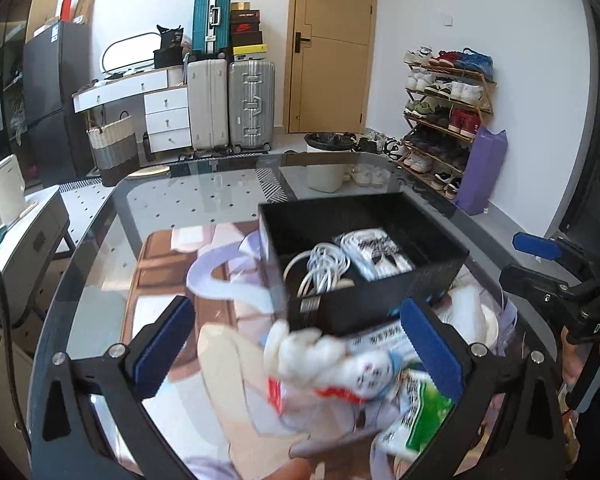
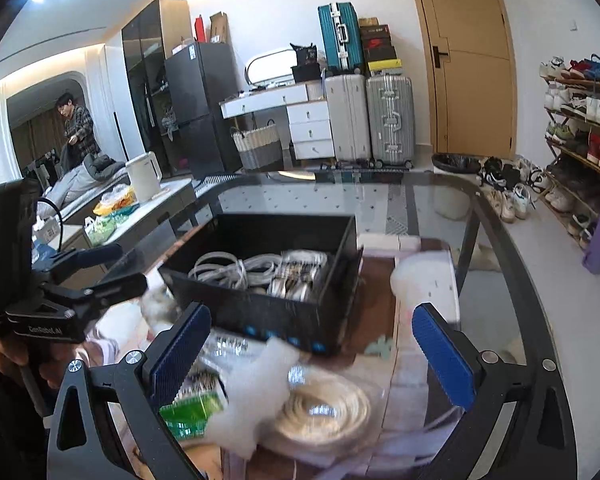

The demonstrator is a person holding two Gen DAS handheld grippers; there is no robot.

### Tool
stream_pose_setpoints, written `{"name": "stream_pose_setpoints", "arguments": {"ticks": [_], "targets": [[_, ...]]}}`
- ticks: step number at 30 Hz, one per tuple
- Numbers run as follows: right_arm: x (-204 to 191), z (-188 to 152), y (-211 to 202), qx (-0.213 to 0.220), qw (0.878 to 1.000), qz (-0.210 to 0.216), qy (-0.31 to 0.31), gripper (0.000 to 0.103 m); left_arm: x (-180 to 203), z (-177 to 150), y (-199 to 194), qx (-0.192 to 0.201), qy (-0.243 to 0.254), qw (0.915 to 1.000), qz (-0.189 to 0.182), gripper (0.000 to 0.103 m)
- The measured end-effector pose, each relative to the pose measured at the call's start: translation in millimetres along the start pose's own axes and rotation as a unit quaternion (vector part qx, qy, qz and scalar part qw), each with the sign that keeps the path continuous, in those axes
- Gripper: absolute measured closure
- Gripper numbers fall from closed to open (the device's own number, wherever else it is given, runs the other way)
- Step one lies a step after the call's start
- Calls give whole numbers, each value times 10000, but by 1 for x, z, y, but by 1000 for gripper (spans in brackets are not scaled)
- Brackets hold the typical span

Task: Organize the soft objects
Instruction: 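Grasp the white foam with the right gripper while the left gripper grasps the white plush doll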

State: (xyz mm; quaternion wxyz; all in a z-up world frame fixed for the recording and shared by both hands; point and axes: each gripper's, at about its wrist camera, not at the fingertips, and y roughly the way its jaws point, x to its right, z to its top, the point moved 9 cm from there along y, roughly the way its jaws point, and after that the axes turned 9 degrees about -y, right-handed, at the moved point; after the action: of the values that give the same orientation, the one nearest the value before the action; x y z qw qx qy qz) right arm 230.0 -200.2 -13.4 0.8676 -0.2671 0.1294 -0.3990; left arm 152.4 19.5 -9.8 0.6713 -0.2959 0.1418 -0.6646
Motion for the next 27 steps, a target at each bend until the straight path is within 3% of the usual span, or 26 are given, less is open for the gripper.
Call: {"name": "stream_pose_setpoints", "arguments": {"ticks": [9,27], "targets": [[-21,-24,8,-356,9991,90,-208,1,-6,-15,-4,-186,-146,9997,-10,0],[-44,-36,23,-661,9964,362,-378,1,11,-35,2,-474,353,9983,13,0]]}}
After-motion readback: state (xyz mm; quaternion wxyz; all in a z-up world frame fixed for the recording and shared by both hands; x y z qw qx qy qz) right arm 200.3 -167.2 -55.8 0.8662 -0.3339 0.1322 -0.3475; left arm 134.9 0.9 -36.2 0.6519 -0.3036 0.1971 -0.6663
